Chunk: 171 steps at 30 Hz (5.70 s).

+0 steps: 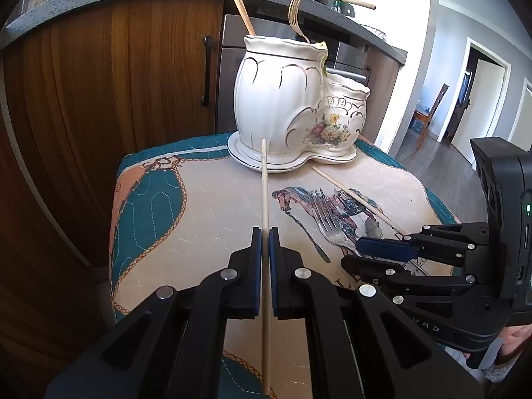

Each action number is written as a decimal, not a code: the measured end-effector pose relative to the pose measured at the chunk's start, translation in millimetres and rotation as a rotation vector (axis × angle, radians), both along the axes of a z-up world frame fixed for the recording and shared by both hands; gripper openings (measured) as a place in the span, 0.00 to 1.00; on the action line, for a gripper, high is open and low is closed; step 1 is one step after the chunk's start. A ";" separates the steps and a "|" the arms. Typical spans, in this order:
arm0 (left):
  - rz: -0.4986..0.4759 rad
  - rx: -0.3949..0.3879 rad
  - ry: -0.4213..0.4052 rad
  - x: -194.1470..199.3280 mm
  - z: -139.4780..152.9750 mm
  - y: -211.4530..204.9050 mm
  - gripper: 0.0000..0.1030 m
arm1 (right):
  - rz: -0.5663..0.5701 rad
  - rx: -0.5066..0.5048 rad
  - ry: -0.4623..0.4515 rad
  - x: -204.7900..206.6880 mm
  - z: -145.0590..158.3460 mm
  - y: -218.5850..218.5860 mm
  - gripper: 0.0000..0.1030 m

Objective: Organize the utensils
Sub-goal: 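Grasp a wooden chopstick with the left tool while the right tool grasps a silver fork, then lift the chopstick and silver fork up over the ceramic holder with both tools, then drop the chopstick and silver fork into the holder, opening both tools, then lower both tools back to the placemat, then grasp a flower-handled silver spoon with the right tool while the left tool grasps a chopstick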

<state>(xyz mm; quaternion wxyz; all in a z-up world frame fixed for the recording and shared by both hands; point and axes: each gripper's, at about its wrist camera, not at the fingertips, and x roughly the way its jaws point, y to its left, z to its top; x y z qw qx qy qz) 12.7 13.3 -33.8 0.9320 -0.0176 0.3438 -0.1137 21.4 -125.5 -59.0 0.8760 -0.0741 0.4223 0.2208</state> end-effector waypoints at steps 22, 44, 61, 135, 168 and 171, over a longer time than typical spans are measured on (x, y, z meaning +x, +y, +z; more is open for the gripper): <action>-0.030 -0.045 -0.129 -17.8 26.2 0.5 0.04 | 0.039 0.208 -0.305 -42.8 51.2 -38.9 0.06; -0.053 -0.129 -0.401 -16.7 94.1 1.1 0.04 | -0.005 0.323 -0.547 -4.7 135.0 -67.6 0.06; -0.070 -0.159 -0.523 96.7 141.5 -23.1 0.04 | -0.137 0.421 -0.570 102.0 159.8 -94.3 0.06; 0.050 -0.042 -0.353 11.2 52.3 -2.6 0.95 | -0.121 0.194 -0.457 48.2 84.3 -84.9 0.95; -0.011 -0.052 -0.290 -13.1 35.0 -1.6 0.95 | 0.034 -0.072 -0.077 -20.2 0.8 -47.6 0.56; -0.014 -0.047 -0.289 -13.4 34.3 -3.3 0.95 | 0.026 -0.042 -0.049 -15.7 0.4 -51.6 0.43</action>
